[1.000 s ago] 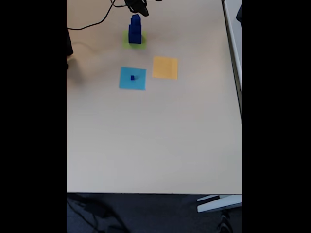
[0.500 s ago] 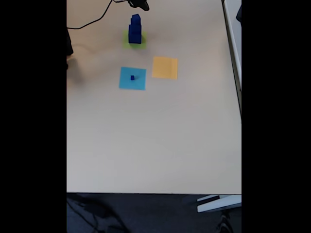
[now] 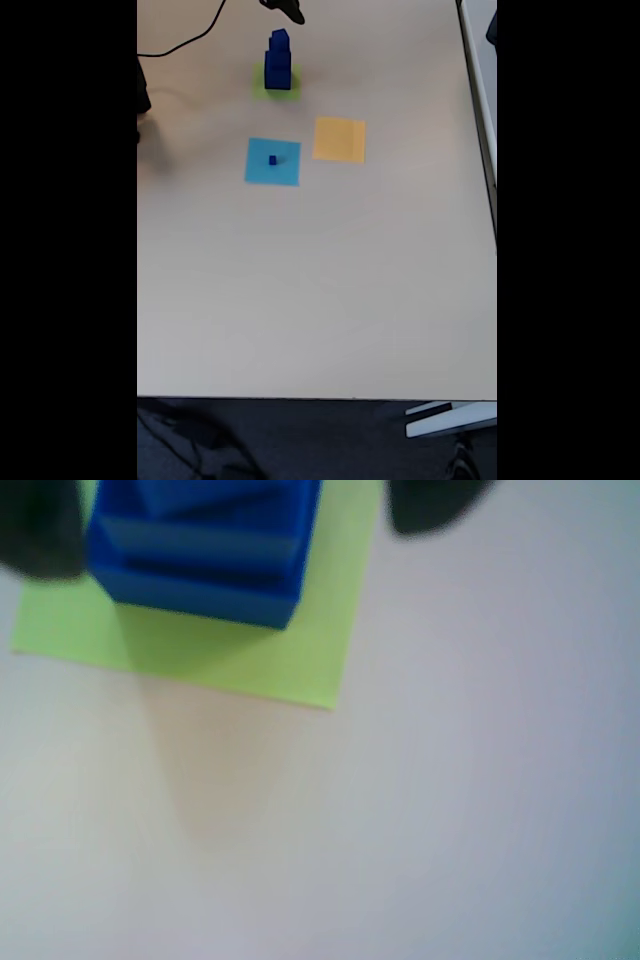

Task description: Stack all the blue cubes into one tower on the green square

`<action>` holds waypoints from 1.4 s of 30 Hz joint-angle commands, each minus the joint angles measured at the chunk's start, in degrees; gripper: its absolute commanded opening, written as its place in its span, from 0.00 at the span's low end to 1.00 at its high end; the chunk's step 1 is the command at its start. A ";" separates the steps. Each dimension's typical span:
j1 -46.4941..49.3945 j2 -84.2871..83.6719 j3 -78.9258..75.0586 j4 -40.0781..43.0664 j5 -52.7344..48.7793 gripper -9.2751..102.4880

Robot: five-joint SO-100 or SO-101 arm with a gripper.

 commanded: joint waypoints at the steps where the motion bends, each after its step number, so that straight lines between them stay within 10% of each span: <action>1: -1.05 4.04 -0.44 -0.26 0.79 0.23; 42: -2.55 6.24 10.37 0.53 0.26 0.30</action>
